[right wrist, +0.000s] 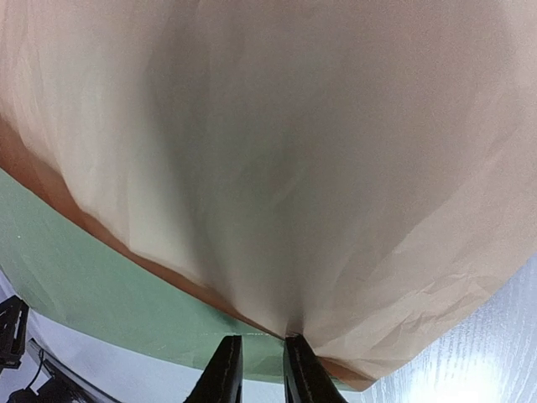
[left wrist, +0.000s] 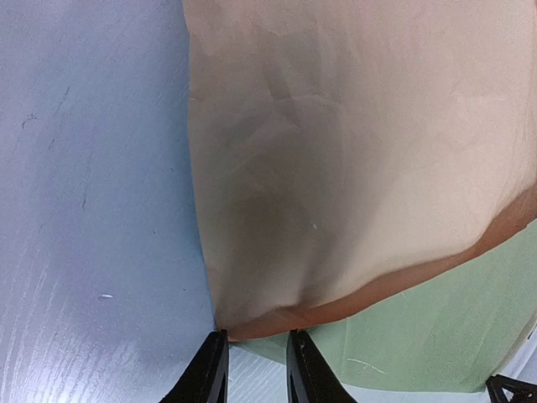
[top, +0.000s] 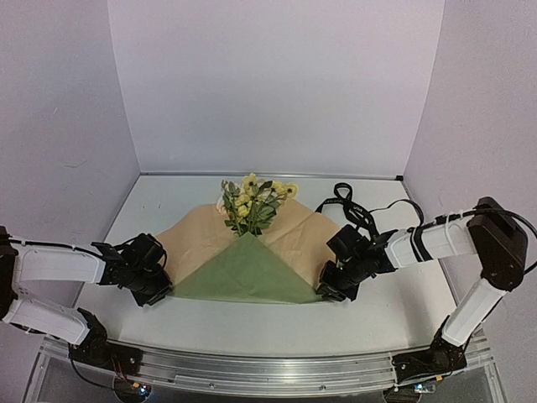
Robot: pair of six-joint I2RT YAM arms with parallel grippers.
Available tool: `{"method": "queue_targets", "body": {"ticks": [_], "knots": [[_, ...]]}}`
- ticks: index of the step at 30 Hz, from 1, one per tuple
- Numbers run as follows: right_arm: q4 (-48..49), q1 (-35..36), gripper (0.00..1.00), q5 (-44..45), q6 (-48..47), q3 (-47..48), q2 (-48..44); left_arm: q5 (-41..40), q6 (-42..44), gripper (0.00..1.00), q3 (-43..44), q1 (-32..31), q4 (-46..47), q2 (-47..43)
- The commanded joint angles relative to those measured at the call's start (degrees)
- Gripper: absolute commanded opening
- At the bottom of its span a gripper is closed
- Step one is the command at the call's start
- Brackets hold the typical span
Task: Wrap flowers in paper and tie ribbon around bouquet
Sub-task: Press the fold line of the 1/4-folded wrapping paper.
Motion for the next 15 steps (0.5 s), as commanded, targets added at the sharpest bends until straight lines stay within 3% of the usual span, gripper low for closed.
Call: {"method": "queue_targets", "body": {"ticks": [1,7,11,15], "knots": [[-7.67,-0.67,0.24,1.94,-2.78,-2.2,-1.8,-1.64,3.07,0.26,2.47,0.45,-7.48,1.22],[-11.47,-0.58,0.44,2.32,-5.41,-2.21,-8.69,-4.89,11.93,0.3,10.83,0.45,-11.8,-0.2],[-12.02,0.16,0.5,3.15,-3.29,-4.73,-11.92,-5.84,17.87,0.31,17.03,0.17,-13.48,-0.3],[-10.48,2.18,0.53,5.61,-0.85,-6.56,-12.98,-1.93,24.43,0.31,21.26,-1.31,-9.39,3.07]]}}
